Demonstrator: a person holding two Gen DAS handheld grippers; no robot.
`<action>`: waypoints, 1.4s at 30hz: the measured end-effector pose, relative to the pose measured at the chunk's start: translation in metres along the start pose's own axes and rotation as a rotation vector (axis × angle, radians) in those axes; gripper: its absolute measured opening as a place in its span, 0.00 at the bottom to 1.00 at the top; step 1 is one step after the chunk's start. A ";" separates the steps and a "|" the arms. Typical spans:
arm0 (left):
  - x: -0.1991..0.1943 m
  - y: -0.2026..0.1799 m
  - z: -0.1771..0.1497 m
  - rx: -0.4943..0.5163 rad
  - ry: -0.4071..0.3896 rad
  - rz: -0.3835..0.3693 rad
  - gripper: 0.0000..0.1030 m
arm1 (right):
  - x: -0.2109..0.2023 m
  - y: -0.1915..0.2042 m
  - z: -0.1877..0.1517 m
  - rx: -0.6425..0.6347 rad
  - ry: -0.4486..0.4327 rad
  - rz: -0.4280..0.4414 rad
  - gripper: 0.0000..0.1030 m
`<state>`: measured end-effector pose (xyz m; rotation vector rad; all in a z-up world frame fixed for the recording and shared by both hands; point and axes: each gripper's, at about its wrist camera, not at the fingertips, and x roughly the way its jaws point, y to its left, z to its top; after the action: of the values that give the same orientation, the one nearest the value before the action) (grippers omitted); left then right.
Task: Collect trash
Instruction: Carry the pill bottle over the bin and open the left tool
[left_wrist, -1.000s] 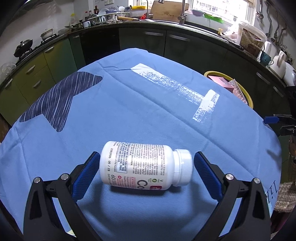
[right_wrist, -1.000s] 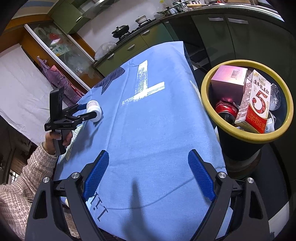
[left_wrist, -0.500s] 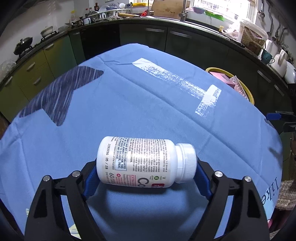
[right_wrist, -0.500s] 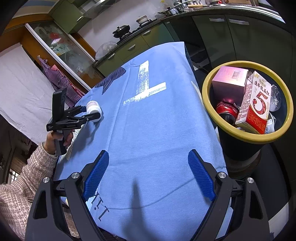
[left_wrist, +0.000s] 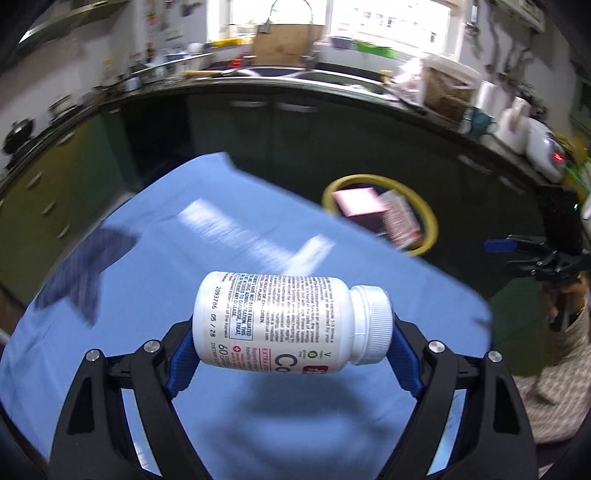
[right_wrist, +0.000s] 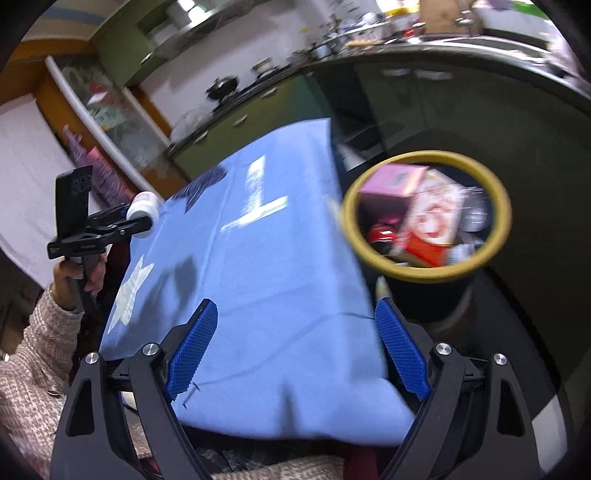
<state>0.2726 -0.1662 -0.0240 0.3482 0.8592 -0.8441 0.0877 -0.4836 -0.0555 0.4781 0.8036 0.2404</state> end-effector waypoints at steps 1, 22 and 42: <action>0.004 -0.011 0.009 0.011 0.003 -0.027 0.78 | -0.009 -0.006 -0.002 0.013 -0.018 -0.005 0.84; 0.231 -0.175 0.164 0.194 0.210 -0.184 0.78 | -0.049 -0.123 -0.046 0.265 -0.091 0.001 0.85; 0.369 -0.183 0.197 0.003 0.415 -0.003 0.78 | -0.050 -0.131 -0.055 0.300 -0.088 0.020 0.85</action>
<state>0.3690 -0.5843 -0.1790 0.5355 1.2426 -0.7873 0.0168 -0.5995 -0.1215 0.7735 0.7516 0.1157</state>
